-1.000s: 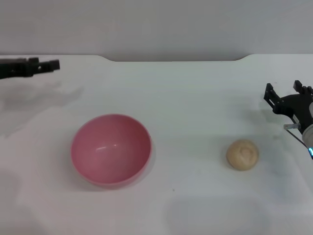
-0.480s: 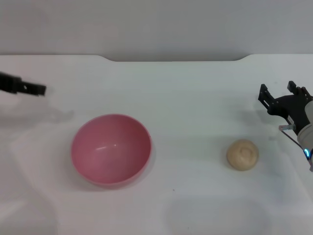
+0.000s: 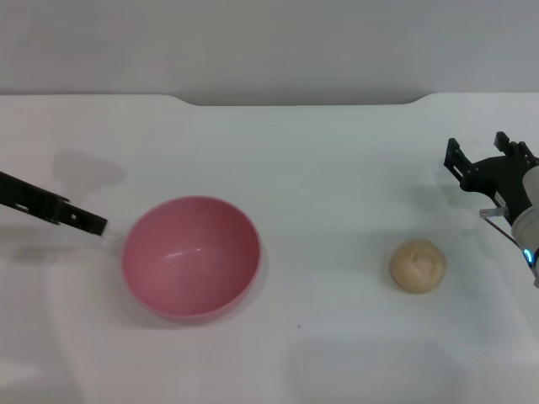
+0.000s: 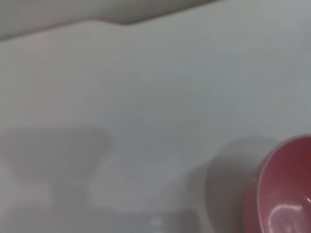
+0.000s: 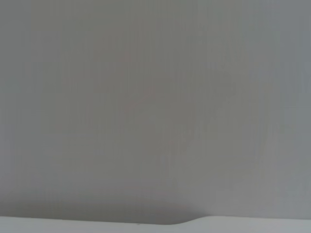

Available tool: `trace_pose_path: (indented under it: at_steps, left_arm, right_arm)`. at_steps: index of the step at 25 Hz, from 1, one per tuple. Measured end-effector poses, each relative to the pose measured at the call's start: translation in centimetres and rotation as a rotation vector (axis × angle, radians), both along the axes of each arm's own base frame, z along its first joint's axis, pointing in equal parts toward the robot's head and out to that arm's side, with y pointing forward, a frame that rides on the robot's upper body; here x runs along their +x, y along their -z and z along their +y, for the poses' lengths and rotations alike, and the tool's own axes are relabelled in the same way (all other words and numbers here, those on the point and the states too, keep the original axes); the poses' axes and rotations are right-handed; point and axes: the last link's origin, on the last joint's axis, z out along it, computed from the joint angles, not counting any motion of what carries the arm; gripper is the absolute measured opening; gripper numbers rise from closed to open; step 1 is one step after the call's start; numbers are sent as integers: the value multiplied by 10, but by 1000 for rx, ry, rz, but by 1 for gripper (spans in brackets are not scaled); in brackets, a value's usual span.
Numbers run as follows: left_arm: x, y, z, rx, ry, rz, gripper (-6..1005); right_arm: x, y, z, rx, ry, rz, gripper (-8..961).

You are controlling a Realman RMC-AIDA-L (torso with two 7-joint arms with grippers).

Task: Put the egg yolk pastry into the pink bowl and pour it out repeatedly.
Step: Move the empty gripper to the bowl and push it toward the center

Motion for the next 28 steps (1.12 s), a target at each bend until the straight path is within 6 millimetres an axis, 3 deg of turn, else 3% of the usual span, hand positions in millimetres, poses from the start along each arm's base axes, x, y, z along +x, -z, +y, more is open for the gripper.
trace_pose_path:
  at_steps: [17,28]
  left_arm:
    - [39,35,11,-111,0,82,798]
    - [42,62,13,-127,3,141,789]
  right_arm:
    - [-2,-2,8,-12,-3,-22,735]
    - [-1,-3,8,-12,1,-26,735]
